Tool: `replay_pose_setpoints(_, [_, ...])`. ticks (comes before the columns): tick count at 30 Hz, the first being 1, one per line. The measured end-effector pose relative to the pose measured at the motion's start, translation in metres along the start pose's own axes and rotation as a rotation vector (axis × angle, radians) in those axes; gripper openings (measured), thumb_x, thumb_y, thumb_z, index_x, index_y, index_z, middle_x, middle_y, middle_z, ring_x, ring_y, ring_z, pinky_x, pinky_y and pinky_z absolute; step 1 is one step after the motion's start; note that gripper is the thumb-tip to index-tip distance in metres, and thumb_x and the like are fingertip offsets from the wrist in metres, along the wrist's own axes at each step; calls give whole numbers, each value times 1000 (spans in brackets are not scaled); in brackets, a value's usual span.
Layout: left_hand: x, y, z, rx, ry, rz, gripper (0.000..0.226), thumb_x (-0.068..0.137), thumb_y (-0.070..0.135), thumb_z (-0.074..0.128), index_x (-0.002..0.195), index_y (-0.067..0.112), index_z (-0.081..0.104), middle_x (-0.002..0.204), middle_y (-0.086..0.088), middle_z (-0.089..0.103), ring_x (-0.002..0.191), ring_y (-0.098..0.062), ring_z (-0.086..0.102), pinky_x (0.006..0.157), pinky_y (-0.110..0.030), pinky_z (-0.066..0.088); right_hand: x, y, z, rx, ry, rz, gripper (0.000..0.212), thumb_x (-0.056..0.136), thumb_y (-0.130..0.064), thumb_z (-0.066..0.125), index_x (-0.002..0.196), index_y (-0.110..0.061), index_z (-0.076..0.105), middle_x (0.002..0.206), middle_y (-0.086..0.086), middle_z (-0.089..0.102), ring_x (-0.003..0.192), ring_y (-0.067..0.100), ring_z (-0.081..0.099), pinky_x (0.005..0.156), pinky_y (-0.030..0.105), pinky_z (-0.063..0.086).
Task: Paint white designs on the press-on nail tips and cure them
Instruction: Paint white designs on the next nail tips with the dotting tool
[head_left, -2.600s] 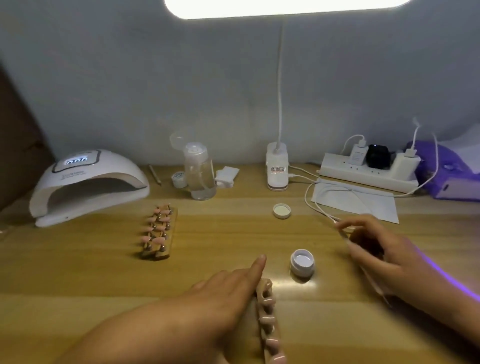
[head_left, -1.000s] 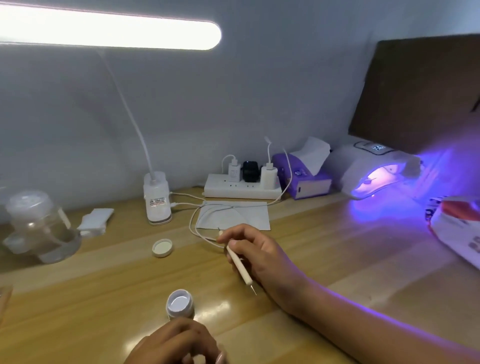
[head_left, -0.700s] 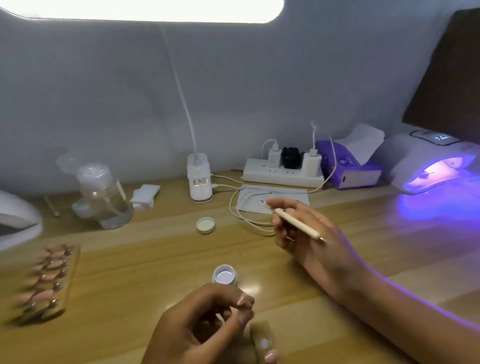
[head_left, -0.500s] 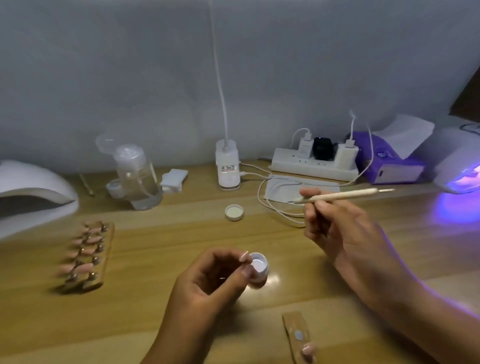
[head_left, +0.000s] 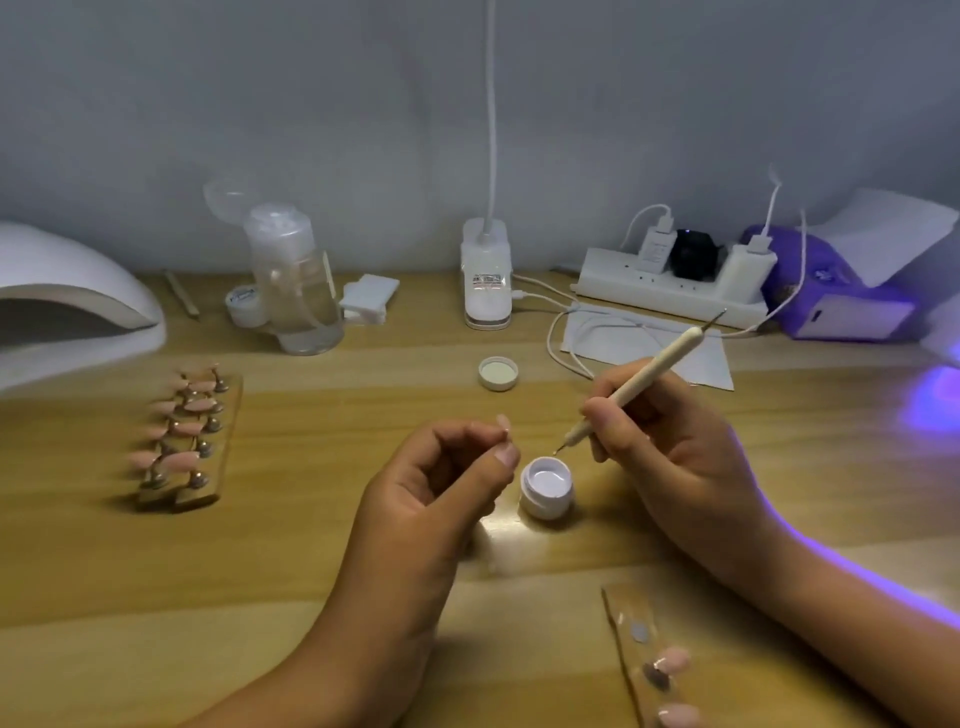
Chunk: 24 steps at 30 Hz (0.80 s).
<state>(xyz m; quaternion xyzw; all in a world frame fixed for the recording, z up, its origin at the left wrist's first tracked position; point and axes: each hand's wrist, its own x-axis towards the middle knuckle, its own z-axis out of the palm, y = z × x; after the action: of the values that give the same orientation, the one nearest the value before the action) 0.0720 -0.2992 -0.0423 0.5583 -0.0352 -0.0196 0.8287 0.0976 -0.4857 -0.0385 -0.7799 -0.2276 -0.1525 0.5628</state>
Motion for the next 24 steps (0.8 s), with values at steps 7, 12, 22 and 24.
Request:
replay_pose_setpoints(7, [-2, 1, 0, -11, -14, -9, 10, 69, 21, 75, 73, 29, 72, 86, 14, 71, 72, 2, 62, 63, -9, 46, -1, 0, 2, -118, -84, -72, 12, 93, -28, 55, 93, -17, 58, 79, -2, 56, 67, 20, 53, 63, 35, 48])
replay_pose_setpoints(12, [-2, 2, -1, 16, -20, -5, 15, 62, 36, 75, 75, 31, 71, 85, 15, 69, 73, 0, 60, 63, -12, 46, -1, 0, 3, -164, -135, -91, 19, 92, -27, 56, 91, -9, 60, 77, 6, 57, 67, 23, 52, 62, 38, 46])
replay_pose_setpoints(22, [-2, 0, -3, 27, -28, -4, 16, 70, 26, 76, 85, 31, 76, 85, 14, 71, 75, 2, 62, 66, -11, 47, -2, -3, 2, -115, -109, -86, 13, 93, -24, 58, 94, -12, 59, 80, -2, 59, 70, 20, 55, 65, 31, 49])
replay_pose_setpoints(24, [-2, 1, -2, 30, -36, -4, 19, 66, 31, 78, 86, 30, 76, 88, 14, 72, 76, 3, 62, 67, -11, 47, -3, -4, 1, -7, -43, -40, 7, 92, -19, 61, 91, -13, 58, 78, -7, 58, 68, 14, 56, 67, 24, 48])
